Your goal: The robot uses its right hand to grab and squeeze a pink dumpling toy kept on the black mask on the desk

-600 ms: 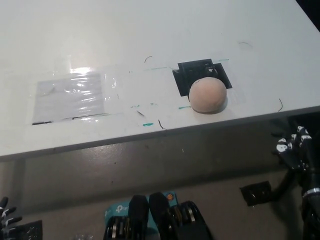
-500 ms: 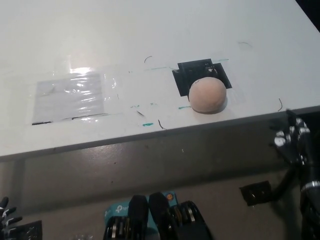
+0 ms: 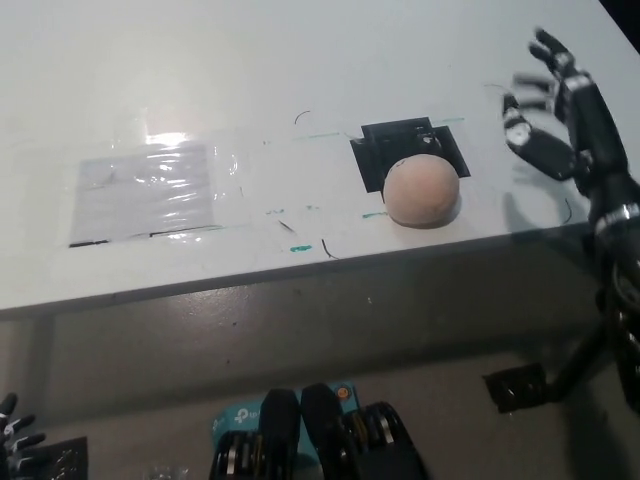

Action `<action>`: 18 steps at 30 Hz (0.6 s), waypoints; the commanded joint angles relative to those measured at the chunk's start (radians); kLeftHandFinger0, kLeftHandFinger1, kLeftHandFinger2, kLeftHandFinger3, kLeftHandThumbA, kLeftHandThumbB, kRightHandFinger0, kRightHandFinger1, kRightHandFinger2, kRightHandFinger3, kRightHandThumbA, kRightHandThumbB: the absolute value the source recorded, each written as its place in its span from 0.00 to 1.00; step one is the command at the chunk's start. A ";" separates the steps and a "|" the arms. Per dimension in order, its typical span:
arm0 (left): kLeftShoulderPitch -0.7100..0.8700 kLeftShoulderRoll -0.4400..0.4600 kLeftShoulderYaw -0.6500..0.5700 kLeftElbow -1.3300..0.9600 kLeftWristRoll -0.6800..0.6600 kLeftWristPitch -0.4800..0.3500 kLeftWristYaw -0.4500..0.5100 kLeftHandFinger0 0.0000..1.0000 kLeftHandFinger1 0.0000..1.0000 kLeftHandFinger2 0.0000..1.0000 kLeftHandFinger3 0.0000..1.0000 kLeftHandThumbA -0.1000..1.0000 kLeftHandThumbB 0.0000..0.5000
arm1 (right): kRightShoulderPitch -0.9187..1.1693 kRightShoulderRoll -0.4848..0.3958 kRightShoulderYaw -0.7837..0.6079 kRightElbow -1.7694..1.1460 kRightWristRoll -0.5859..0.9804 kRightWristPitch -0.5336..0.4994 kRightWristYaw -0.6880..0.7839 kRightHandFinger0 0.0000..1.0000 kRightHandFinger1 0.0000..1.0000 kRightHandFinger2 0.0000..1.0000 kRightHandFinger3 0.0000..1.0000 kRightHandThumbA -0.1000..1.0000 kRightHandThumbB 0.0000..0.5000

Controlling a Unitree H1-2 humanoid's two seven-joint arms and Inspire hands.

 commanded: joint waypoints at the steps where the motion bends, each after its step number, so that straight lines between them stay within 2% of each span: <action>1: -0.007 0.024 0.013 -0.017 -0.009 -0.002 -0.014 0.72 0.80 0.90 0.95 1.00 0.20 | -0.064 -0.020 0.061 0.017 -0.078 0.044 0.052 1.00 1.00 1.00 1.00 0.59 1.00; 5: -0.013 0.025 0.013 -0.013 -0.013 0.000 -0.017 0.73 0.82 0.90 0.95 1.00 0.21 | -0.081 0.006 0.105 0.071 -0.118 0.019 0.027 1.00 1.00 1.00 1.00 0.63 1.00; 6: -0.013 0.029 0.012 -0.015 -0.010 0.000 -0.018 0.73 0.82 0.91 0.95 1.00 0.21 | -0.088 -0.006 0.152 0.077 -0.171 0.045 0.040 1.00 1.00 1.00 1.00 0.81 1.00; 8: -0.016 0.032 0.010 -0.012 -0.007 -0.002 -0.019 0.73 0.82 0.92 0.96 1.00 0.22 | -0.098 -0.008 0.205 0.091 -0.235 0.072 0.039 1.00 1.00 1.00 1.00 0.87 1.00; 11: -0.019 0.031 0.009 -0.019 -0.002 0.005 -0.012 0.71 0.81 0.91 0.96 1.00 0.22 | -0.102 0.005 0.235 0.110 -0.266 0.084 0.021 1.00 1.00 1.00 1.00 0.92 1.00; 12: -0.014 0.031 0.009 -0.034 -0.001 0.013 -0.010 0.71 0.81 0.90 0.96 1.00 0.19 | -0.100 0.021 0.246 0.143 -0.270 0.068 0.011 1.00 1.00 1.00 1.00 0.93 1.00; 18: -0.022 0.035 0.012 -0.039 -0.006 0.021 -0.014 0.73 0.82 0.89 0.97 1.00 0.19 | -0.103 0.051 0.242 0.243 -0.261 -0.002 0.003 1.00 1.00 1.00 1.00 0.88 1.00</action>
